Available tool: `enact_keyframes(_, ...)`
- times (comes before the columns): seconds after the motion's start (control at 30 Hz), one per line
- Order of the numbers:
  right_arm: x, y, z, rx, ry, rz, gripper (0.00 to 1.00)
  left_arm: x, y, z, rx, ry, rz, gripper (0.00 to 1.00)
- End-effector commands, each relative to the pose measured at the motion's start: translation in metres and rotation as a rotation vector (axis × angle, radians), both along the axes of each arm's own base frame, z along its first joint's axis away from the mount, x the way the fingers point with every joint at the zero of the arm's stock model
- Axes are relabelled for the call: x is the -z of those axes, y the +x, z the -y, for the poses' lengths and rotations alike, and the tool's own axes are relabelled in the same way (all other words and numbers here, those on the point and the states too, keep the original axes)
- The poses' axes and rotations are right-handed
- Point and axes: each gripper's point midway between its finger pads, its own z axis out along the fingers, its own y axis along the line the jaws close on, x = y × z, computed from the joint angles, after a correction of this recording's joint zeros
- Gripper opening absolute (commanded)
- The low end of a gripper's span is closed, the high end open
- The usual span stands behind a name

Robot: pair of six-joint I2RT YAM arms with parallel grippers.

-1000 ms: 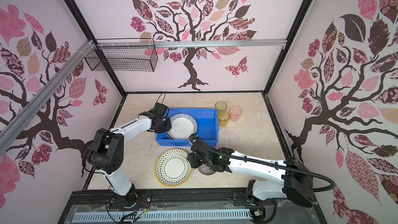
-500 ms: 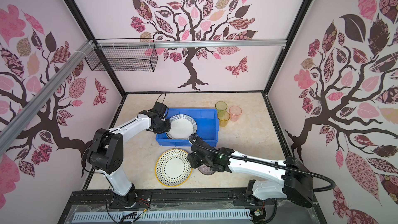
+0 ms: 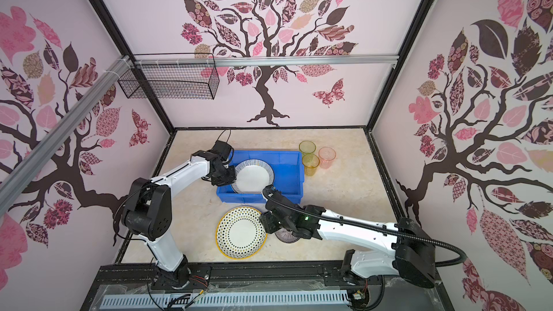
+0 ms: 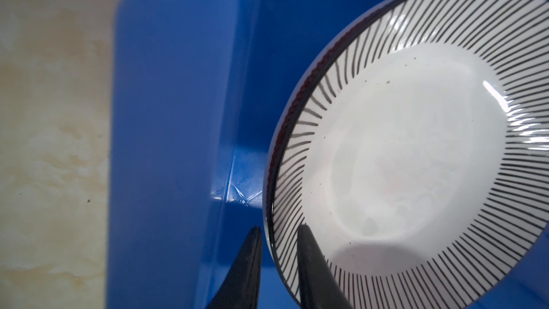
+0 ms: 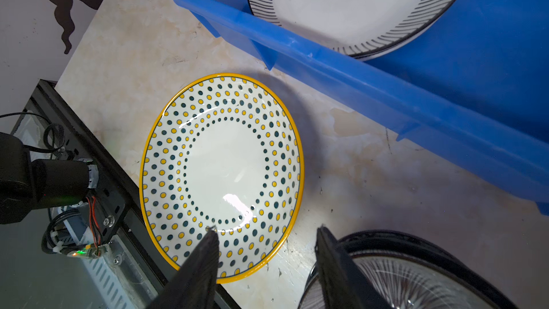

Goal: Place the mixed dishes into the plastic bin
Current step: 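Settle the striped plate flat in the bin and open the left gripper, then move the left gripper back toward the yellow-rimmed dotted plate on the table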

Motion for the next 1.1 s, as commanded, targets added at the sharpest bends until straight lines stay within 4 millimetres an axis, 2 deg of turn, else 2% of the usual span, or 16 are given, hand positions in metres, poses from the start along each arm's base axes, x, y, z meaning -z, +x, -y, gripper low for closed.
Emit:
enact_keyframes(0.0, -0.005, 0.001, 0.001, 0.004, 0.011, 0.013, 0.56, -0.003, 0.005, 0.003, 0.020, 0.010, 0.002, 0.26)
enact_keyframes(0.13, -0.004, 0.000, -0.001, -0.001, 0.011, 0.008, 0.56, -0.005, 0.004, 0.004, 0.035, 0.016, 0.002, 0.27)
enact_keyframes(0.47, 0.001, 0.000, -0.002, -0.005, 0.000, -0.003, 0.56, -0.027, 0.000, 0.008, 0.071, 0.022, 0.063, 0.29)
enact_keyframes(0.8, 0.002, 0.001, -0.005, -0.008, -0.003, -0.004, 0.56, -0.063, -0.009, 0.003, 0.069, -0.001, 0.151, 0.31)
enact_keyframes(1.07, -0.001, 0.002, -0.007, -0.008, -0.002, -0.003, 0.56, -0.097, -0.024, -0.004, 0.072, -0.021, 0.240, 0.32)
